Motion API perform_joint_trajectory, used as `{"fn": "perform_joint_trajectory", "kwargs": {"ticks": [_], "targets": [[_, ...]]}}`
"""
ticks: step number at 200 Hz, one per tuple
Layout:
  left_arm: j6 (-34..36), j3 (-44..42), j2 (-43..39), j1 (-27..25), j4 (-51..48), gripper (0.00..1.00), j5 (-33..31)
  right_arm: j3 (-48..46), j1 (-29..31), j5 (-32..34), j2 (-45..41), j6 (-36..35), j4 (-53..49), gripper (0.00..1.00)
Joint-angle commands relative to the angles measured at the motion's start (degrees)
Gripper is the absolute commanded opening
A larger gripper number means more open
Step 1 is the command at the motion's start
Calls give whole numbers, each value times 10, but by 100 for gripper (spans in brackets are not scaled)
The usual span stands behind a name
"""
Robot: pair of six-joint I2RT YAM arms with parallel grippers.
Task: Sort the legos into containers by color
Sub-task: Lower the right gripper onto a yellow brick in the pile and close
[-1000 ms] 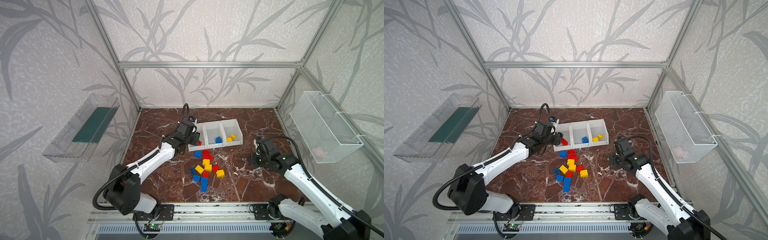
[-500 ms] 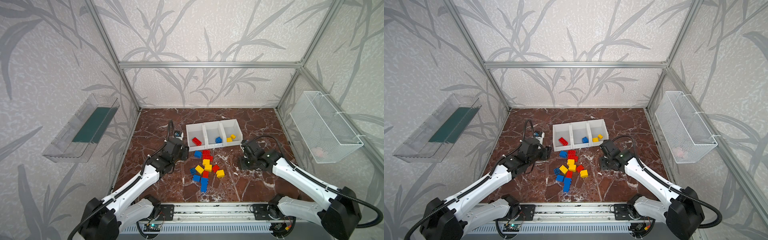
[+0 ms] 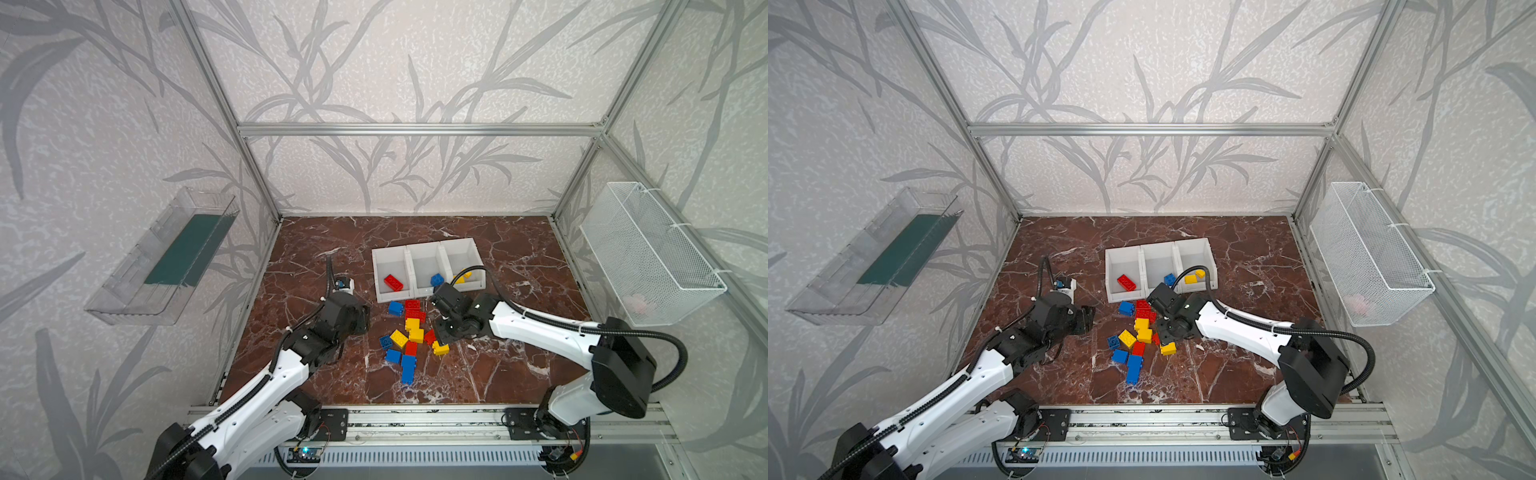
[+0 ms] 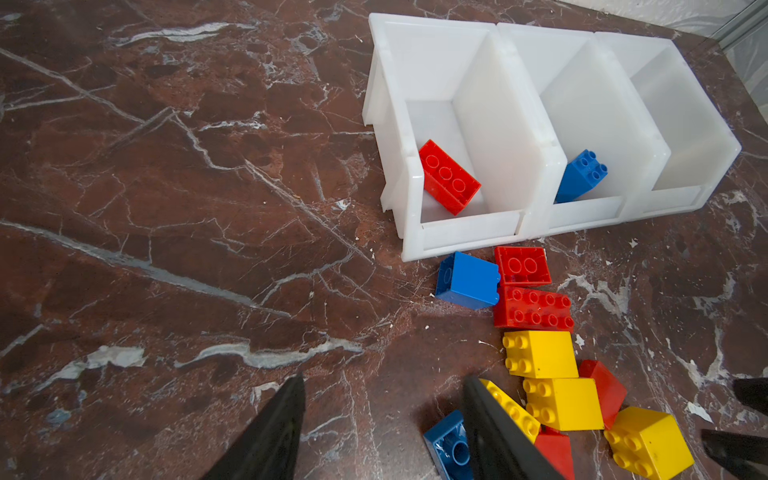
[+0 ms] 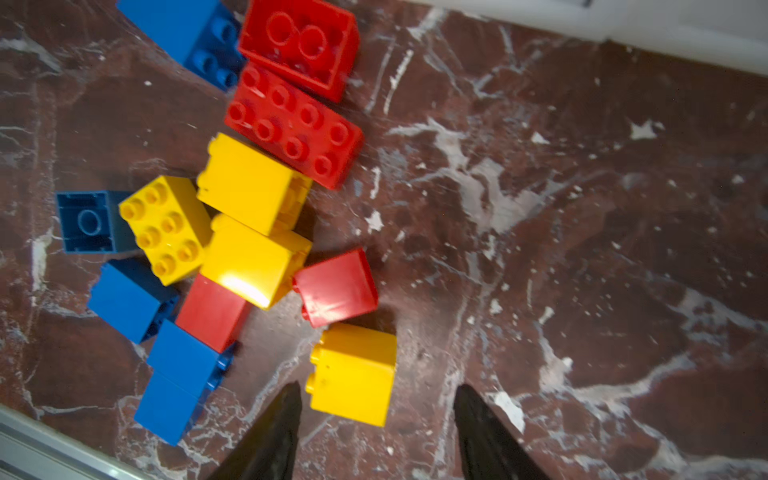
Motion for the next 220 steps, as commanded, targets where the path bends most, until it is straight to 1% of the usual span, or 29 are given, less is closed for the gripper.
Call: {"fn": "perform_joint_trajectory", "kwargs": {"ticks": [1,30,67,70,79,121,144,179,220], "targets": [[-23,-10,-13,1,-12,63,-6,47,23,16,46,21,4,63],[-24,-12,-20,1,-14,63,0,99,43,42,109,44,-9,67],[-22,-14,-19,1,-12,63,12,140,54,63,154,51,-24,71],[-21,-14,-19,1,-13,63,12,142,54,65,157,67,-26,71],[-21,-14,-19,1,-13,63,12,143,55,66,164,71,-27,72],[-20,-14,-18,1,-12,63,16,139,58,64,174,78,-20,72],[-19,-13,-17,0,-11,63,20,138,57,76,175,84,-40,72],[-20,-11,-17,1,-11,63,25,116,53,88,156,95,-47,71],[-20,-8,-17,0,-12,63,29,94,51,82,140,97,-40,71]]}}
